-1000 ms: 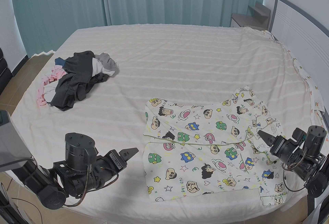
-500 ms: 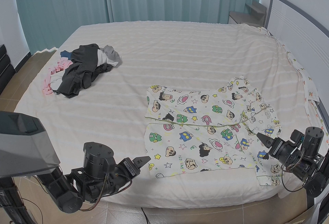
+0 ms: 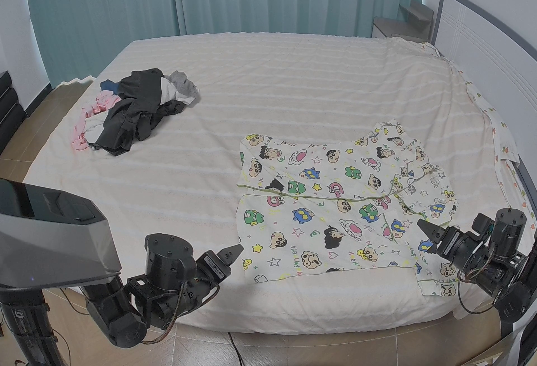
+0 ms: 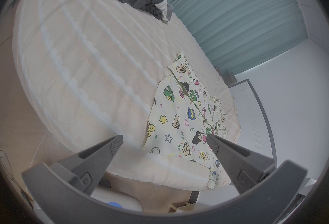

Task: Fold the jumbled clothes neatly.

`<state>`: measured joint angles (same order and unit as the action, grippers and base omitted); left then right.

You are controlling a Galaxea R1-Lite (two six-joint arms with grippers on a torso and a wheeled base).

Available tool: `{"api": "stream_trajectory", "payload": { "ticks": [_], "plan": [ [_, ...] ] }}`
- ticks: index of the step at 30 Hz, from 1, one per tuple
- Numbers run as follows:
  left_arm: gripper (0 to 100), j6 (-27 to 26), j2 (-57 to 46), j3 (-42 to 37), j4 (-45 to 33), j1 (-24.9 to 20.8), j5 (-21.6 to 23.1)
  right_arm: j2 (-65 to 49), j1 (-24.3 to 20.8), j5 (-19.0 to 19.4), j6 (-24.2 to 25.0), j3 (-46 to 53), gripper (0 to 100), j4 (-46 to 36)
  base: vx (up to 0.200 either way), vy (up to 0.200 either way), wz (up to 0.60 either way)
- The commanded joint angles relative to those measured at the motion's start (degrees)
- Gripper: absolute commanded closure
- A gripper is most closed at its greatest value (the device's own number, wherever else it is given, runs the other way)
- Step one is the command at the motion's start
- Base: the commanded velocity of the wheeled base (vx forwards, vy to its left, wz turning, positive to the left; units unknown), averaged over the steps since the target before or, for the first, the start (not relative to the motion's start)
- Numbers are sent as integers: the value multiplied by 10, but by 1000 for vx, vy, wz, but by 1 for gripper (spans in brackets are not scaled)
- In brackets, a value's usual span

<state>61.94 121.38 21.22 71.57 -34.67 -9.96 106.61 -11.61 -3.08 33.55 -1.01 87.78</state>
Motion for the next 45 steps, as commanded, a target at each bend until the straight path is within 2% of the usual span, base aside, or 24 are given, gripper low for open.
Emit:
{"api": "stream_trajectory", "payload": {
  "ticks": [1, 5, 18, 24, 29, 34, 45],
  "plan": [
    [0, -3, 7, -4, 18, 6, -12, 3, -2, 0, 0, 5, 0, 0, 0, -200, 0],
    [0, -6, 9, -1, 37, 1, -35, 2, -2, 0, 0, 5, 0, 0, 0, -200, 0],
    [0, -6, 32, 2, 38, -1, -32, 6, 1, 0, 1, 3, 0, 0, 0, -200, 0],
    [0, -8, 29, -7, 37, -18, -31, 12, 1, 0, 1, 3, 0, 0, 0, 0, 0],
    [0, -31, 17, -54, 36, -35, -12, 12, 1, 0, 0, 3, 0, 0, 0, 0, 0],
    [0, -32, 32, -53, 35, -11, -5, 12, 1, 0, 0, 4, 0, 0, 0, 0, 0],
    [0, -39, 100, -31, 36, 3, -9, 13, 0, 0, -1, 5, 0, 0, 0, 0, 0]
  ]
}}
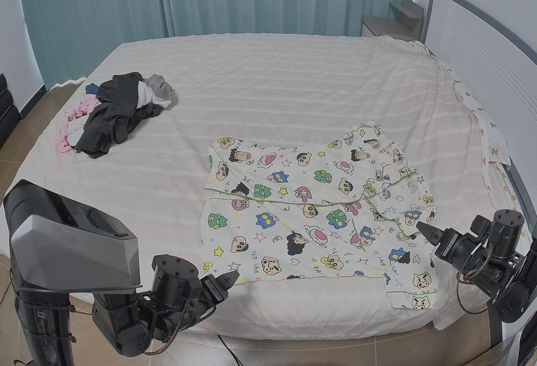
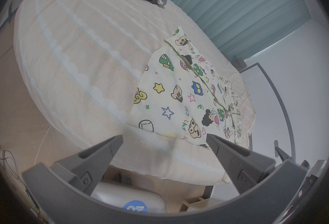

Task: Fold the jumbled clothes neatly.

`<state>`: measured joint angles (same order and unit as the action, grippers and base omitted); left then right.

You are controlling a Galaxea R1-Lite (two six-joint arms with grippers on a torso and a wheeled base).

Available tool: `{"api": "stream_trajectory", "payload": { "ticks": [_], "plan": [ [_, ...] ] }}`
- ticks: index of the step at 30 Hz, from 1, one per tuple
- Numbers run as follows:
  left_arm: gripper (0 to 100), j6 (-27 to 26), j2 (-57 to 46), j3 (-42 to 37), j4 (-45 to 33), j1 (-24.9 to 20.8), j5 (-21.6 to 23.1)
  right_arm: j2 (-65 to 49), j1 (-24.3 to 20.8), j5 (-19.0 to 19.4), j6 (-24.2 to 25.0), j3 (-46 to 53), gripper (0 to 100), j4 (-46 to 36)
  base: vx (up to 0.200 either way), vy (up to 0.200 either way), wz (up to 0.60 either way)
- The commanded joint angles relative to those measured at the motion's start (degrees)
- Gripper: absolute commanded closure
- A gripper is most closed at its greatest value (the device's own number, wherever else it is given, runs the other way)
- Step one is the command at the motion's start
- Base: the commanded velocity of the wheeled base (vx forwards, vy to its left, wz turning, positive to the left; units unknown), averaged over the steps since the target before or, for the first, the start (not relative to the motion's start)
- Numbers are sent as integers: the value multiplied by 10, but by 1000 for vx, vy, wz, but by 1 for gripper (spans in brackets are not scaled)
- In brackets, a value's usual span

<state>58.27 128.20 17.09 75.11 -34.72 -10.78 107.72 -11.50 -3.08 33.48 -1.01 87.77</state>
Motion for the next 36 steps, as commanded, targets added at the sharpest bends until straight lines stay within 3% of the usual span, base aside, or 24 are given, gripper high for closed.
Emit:
{"api": "stream_trajectory", "payload": {
  "ticks": [1, 5, 36],
  "plan": [
    [0, -3, 32, 10, 0, 4, -1, 2, -1, 0, 0, 5, 0, 0, 0, 0, 0],
    [0, -25, 64, 28, 1, 12, -6, 1, -1, -1, 0, 5, 0, 0, 0, 0, 0],
    [0, -30, 109, 120, 2, 18, -35, 4, -6, -2, 0, 6, 0, 0, 0, 0, 0]
  ]
}}
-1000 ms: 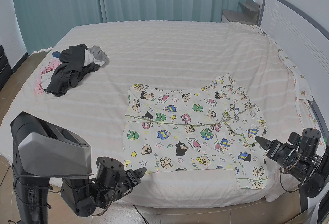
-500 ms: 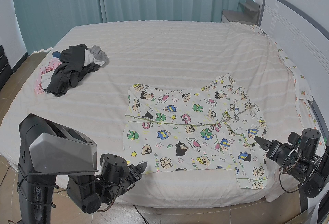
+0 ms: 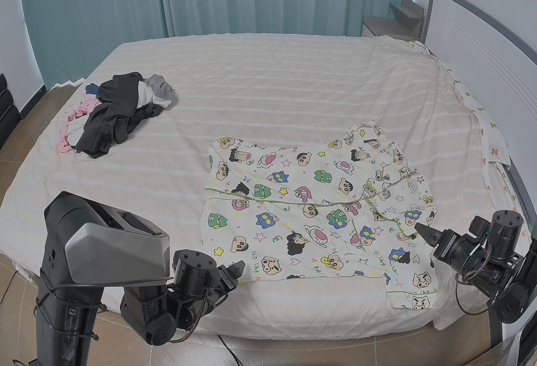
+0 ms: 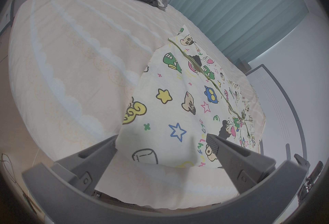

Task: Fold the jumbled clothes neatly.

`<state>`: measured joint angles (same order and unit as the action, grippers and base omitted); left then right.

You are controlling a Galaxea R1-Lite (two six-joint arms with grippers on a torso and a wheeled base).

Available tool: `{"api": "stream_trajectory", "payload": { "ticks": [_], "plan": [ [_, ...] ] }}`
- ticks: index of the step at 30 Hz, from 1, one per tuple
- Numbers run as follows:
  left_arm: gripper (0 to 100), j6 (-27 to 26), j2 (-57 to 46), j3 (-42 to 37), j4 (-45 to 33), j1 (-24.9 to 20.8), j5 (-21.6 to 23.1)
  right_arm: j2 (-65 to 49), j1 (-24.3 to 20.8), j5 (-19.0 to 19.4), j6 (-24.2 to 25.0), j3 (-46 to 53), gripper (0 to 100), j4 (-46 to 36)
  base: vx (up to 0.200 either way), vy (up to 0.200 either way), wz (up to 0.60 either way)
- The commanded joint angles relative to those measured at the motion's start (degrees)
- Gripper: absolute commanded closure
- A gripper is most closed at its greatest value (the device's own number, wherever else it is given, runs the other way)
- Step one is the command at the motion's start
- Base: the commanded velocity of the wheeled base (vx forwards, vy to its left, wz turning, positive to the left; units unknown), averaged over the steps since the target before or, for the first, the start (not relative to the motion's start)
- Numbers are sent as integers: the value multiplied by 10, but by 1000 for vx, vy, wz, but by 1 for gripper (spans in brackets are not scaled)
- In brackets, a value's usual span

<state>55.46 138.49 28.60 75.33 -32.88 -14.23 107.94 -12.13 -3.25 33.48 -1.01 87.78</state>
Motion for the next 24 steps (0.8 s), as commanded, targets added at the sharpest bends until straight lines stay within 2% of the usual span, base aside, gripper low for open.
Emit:
{"api": "stream_trajectory", "payload": {
  "ticks": [1, 3, 4, 18, 20, 21, 24],
  "plan": [
    [0, -3, 7, 5, 0, 0, 0, 2, 0, 0, 0, 6, 0, 0, 0, 0, 0],
    [0, -4, 8, 6, 0, 0, 0, 2, 0, 0, 0, 6, 0, 0, 0, 0, 0],
    [100, -4, 8, 6, 0, 1, 0, 3, 0, 0, 0, 6, 0, 0, 0, 0, 0],
    [100, -5, 9, 1, 1, 1, -1, 23, 3, 1, 0, 8, 0, 0, 0, 0, 0],
    [100, -5, 9, 1, 1, 1, -6, 27, 4, 1, 0, 9, 0, 0, 0, 0, 0],
    [100, -5, 9, 1, 1, 1, -28, 41, 9, 2, 0, 10, 0, 0, 0, 0, 0],
    [100, -4, 6, -1, 1, 1, -47, 63, 26, 3, -5, 10, 0, 0, 0, 0, 0]
  ]
}}
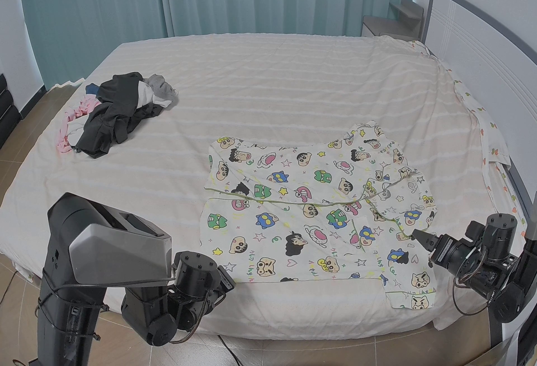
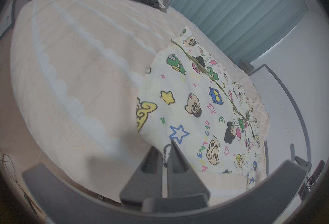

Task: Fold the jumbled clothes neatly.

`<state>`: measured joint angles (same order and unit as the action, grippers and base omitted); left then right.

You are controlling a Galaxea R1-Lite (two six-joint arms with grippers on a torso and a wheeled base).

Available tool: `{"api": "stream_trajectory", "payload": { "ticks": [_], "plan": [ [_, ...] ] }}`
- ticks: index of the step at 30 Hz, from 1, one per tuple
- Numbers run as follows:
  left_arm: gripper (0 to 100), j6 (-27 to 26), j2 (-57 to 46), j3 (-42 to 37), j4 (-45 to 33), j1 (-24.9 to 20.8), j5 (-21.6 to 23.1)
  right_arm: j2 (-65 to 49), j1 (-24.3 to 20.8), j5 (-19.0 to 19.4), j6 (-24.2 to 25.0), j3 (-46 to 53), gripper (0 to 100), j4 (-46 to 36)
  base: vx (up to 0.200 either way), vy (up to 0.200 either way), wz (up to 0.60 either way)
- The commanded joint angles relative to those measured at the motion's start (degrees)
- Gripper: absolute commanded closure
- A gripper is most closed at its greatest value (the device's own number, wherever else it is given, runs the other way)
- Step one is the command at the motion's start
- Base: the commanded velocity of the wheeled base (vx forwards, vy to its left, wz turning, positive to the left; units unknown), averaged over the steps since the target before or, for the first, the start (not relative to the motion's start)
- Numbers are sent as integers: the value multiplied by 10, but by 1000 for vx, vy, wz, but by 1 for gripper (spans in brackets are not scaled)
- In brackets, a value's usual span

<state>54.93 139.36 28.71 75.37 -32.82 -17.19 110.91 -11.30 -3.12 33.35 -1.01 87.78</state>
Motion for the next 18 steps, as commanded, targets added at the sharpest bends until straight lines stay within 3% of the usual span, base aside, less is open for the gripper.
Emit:
{"api": "stream_trajectory", "payload": {
  "ticks": [1, 7, 11, 13, 14, 18],
  "plan": [
    [100, 1, -3, -3, 0, 0, -18, 38, 22, 2, -4, 10, 0, 0, 0, 0, 0],
    [100, 1, -15, -36, 45, -1, -17, 113, 117, 38, -71, 4, 0, 0, 0, 0, 0],
    [100, 0, -15, -64, 97, -11, -16, 116, 174, 139, -108, 0, 0, 0, 0, 0, 0],
    [100, 0, -15, -69, 103, -14, -16, 118, 186, 160, -121, -4, 0, 0, 0, 0, 0],
    [100, 0, -13, -73, 112, -16, -15, 131, 209, 190, -161, -11, 0, 0, 0, 0, 0],
    [100, 0, -12, -73, 112, -15, -15, 170, 213, 202, -210, -14, 0, 0, 0, 0, 0]
  ]
}}
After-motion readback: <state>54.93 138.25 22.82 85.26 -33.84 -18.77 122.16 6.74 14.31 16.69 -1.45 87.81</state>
